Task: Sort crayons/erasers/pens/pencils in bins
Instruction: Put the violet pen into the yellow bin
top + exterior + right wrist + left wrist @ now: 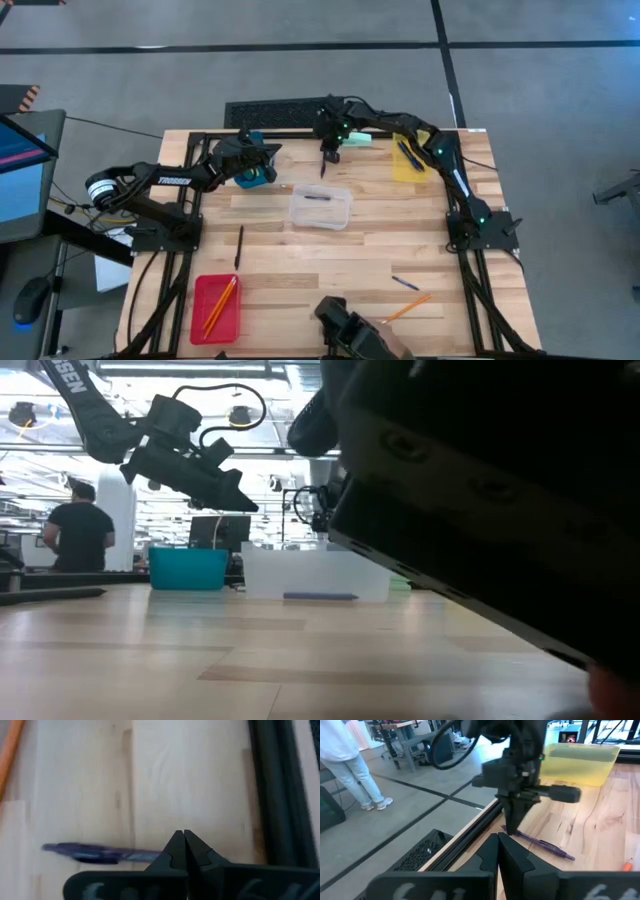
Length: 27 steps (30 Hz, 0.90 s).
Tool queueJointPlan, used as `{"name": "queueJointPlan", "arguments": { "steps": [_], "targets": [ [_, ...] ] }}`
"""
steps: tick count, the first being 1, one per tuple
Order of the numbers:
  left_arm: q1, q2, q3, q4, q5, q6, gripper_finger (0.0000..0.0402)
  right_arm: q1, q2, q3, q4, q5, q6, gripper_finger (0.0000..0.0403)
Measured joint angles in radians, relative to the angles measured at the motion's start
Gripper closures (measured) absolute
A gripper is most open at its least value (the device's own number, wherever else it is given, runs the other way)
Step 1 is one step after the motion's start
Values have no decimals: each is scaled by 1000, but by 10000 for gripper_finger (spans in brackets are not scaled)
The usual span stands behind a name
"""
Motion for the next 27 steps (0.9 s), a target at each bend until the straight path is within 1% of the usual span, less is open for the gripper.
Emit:
{"name": "queueJointPlan", "arguments": {
  "steps": [3, 11, 15, 21, 27],
  "targets": [
    [0, 0, 0, 0, 0, 0, 401, -10, 15, 48, -23, -14, -4, 403],
    [0, 0, 0, 0, 2, 1, 401, -19, 17, 107, -65, -20, -52, 403],
    [0, 0, 0, 0, 2, 3, 401, -36, 19, 114, -72, -13, -75, 403],
    [0, 0, 0, 2, 2, 2, 401, -38, 18, 133, -81, -9, -30, 403],
    [0, 0, 0, 4, 1, 2, 401, -18, 35, 132, -127, 10, -75, 403]
  ]
}}
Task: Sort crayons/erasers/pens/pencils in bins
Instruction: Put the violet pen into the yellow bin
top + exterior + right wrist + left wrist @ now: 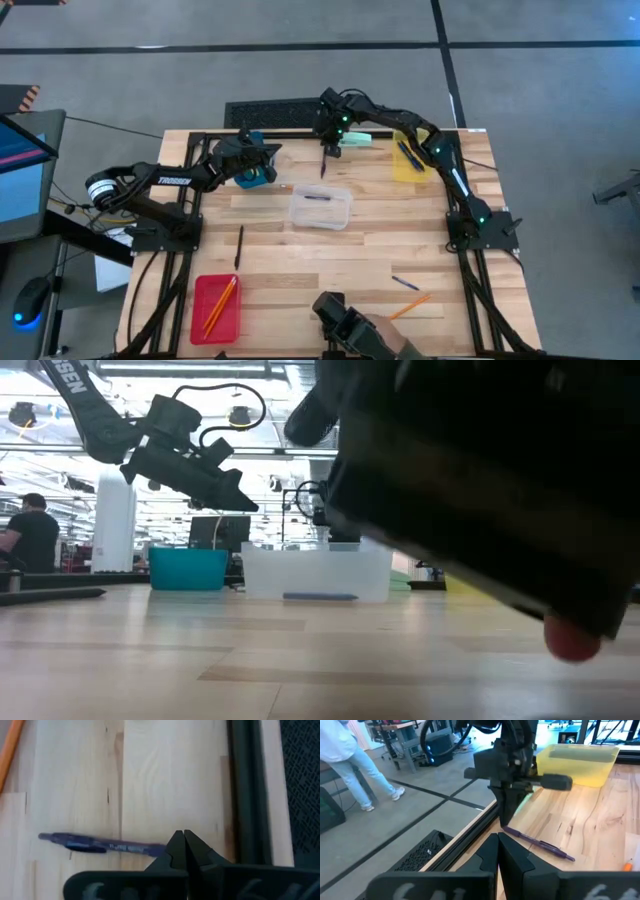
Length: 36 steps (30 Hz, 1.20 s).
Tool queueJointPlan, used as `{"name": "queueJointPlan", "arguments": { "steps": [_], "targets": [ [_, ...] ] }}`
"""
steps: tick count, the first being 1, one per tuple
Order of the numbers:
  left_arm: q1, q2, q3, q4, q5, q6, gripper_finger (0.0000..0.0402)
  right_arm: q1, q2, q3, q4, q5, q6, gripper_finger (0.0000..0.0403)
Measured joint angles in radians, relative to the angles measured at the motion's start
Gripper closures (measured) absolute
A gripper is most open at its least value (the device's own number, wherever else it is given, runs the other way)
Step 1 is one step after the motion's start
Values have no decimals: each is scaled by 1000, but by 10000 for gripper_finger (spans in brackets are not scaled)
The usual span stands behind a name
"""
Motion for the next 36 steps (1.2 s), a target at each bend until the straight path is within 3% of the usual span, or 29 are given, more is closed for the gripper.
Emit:
{"name": "queueJointPlan", "arguments": {
  "steps": [19, 26, 33, 36],
  "targets": [
    [0, 0, 0, -5, 0, -1, 401, 1, 12, 0, -157, 41, -107, 403],
    [0, 0, 0, -5, 0, -1, 401, -34, -10, 0, -151, -142, -110, 403],
    [0, 0, 0, -7, 0, 0, 401, -33, 12, -1, -31, -129, -66, 397],
    [0, 0, 0, -7, 0, 0, 401, -24, 12, -2, -68, -126, -155, 371]
  ]
}}
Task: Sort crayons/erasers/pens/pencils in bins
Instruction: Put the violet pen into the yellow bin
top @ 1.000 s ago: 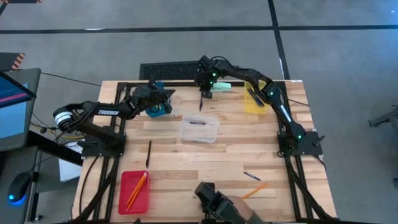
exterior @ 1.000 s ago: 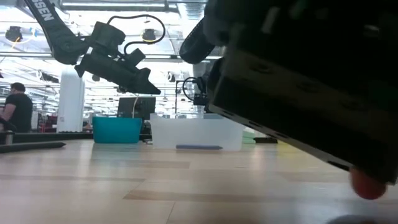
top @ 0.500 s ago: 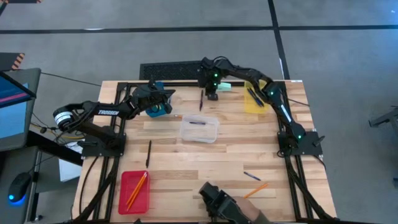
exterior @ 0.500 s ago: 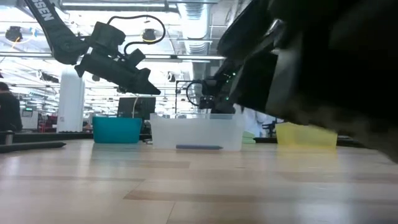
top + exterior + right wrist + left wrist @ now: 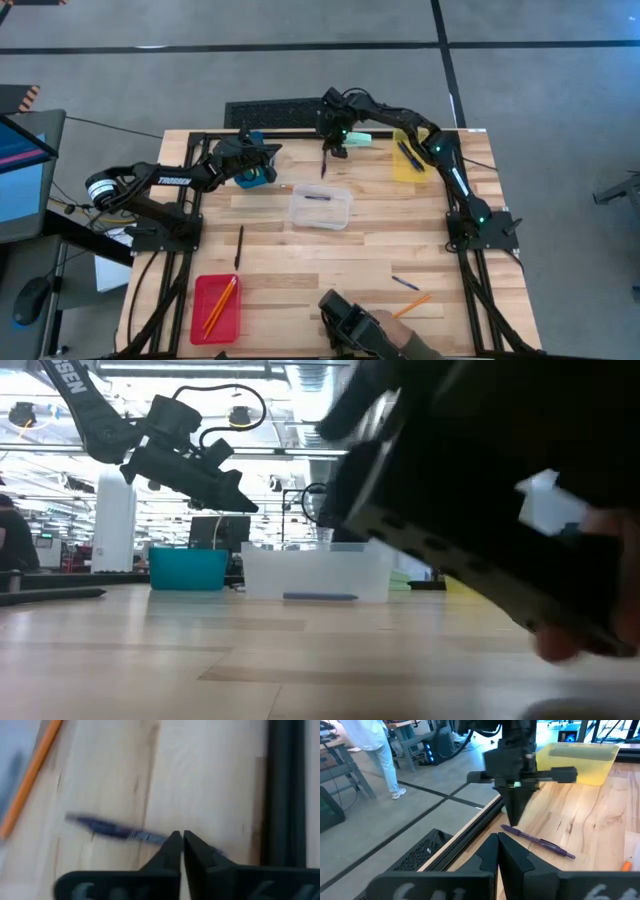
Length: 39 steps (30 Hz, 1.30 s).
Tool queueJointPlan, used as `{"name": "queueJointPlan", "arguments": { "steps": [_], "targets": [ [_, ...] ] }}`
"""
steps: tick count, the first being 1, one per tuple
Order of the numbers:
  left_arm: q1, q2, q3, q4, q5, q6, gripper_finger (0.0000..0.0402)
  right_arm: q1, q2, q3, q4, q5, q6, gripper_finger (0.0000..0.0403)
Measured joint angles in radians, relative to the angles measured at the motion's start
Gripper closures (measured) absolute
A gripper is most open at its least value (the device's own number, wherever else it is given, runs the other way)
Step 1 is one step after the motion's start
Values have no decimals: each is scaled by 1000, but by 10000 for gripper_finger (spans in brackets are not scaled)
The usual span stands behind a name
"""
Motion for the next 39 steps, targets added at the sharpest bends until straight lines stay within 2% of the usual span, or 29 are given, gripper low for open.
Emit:
{"name": "queueJointPlan", "arguments": {
  "steps": [9, 14, 16, 20, 26, 33, 39],
  "targets": [
    [0, 0, 0, -4, 0, 10, 401, 39, -1, 0, -5, 109, -349, 235],
    [0, 0, 0, -18, 27, -14, 401, 64, -1, 0, -20, 157, -499, 196],
    [0, 0, 0, -24, 37, -21, 401, 72, 0, -14, -52, 169, -520, 196],
    [0, 0, 0, -31, 53, -19, 401, 102, 11, -14, -47, 280, -578, 212],
    [-8, 0, 0, -57, 54, -27, 401, 114, 11, -11, -117, 354, -601, 262],
    [-12, 0, 0, -53, 53, -17, 401, 81, 10, -10, -179, 364, -498, 328],
    [-12, 0, 0, -45, 52, -12, 401, 75, 10, -10, -203, 381, -415, 324]
  ]
}}
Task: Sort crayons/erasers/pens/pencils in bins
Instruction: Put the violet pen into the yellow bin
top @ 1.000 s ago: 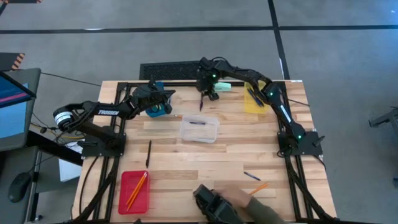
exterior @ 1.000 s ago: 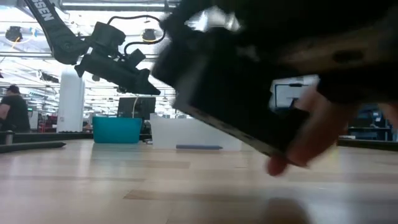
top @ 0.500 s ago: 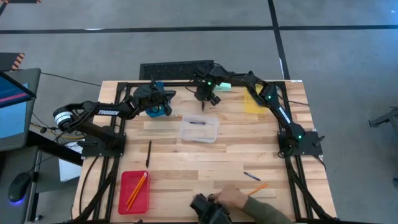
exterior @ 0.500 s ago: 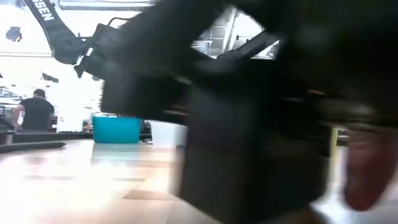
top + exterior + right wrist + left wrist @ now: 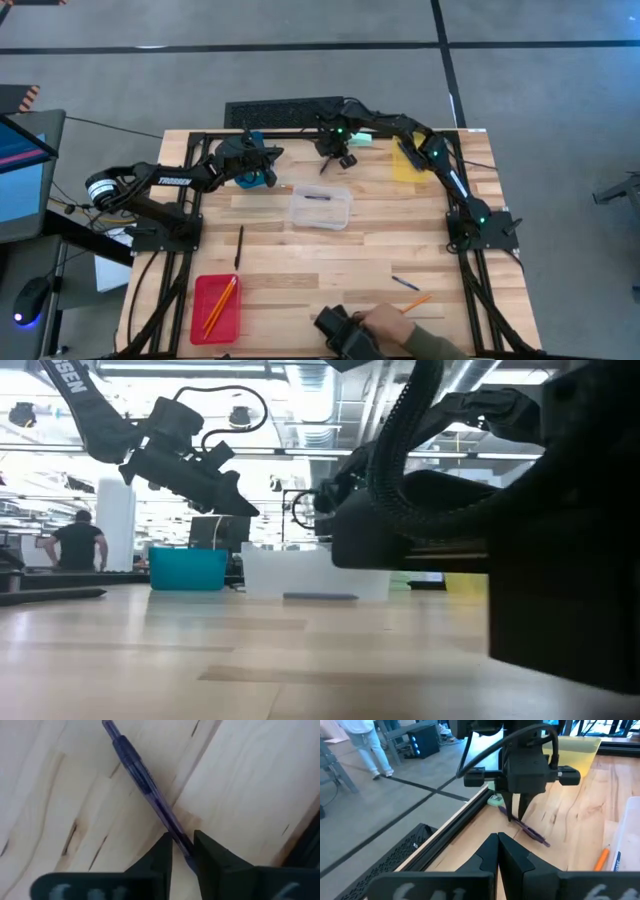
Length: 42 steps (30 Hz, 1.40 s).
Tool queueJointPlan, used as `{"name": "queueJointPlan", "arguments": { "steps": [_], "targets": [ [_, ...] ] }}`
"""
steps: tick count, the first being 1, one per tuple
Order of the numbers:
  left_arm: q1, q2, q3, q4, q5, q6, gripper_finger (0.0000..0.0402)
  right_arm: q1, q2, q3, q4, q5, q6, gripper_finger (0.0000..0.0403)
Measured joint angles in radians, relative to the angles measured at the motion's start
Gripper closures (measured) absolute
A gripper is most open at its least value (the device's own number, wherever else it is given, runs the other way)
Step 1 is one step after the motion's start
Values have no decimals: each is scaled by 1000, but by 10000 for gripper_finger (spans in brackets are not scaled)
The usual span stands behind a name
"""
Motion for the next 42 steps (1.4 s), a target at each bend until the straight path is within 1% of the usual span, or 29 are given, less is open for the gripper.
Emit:
{"name": "queueJointPlan", "arguments": {
  "steps": [7, 9, 11, 14, 22, 27, 30, 36, 42],
  "targets": [
    [0, 0, 0, -1, -4, 2, 401, 18, 3, -3, 3, 31, 16, 252],
    [0, 0, 0, -1, -4, 2, 401, 18, 3, -3, 6, 32, -6, 239],
    [0, 0, 0, -1, -4, 5, 401, 18, 3, -3, 10, 32, -8, 236],
    [0, 0, 0, -1, -4, 11, 401, 18, 3, -3, 11, 30, -12, 253],
    [1, 0, 0, -2, -3, 10, 401, 17, 3, -3, 22, 39, -38, 343],
    [1, 0, 0, -1, -3, 9, 401, 18, 3, 8, 13, 39, -34, 373],
    [1, 0, 0, 1, -3, 9, 401, 17, 8, 37, -1, 39, 18, 379],
    [1, 0, 0, 2, -3, 8, 401, -3, 14, 120, -54, -4, 107, 371],
    [1, -1, 0, 1, -3, 10, 401, -4, 13, 201, -136, -17, 213, 371]
  ]
}}
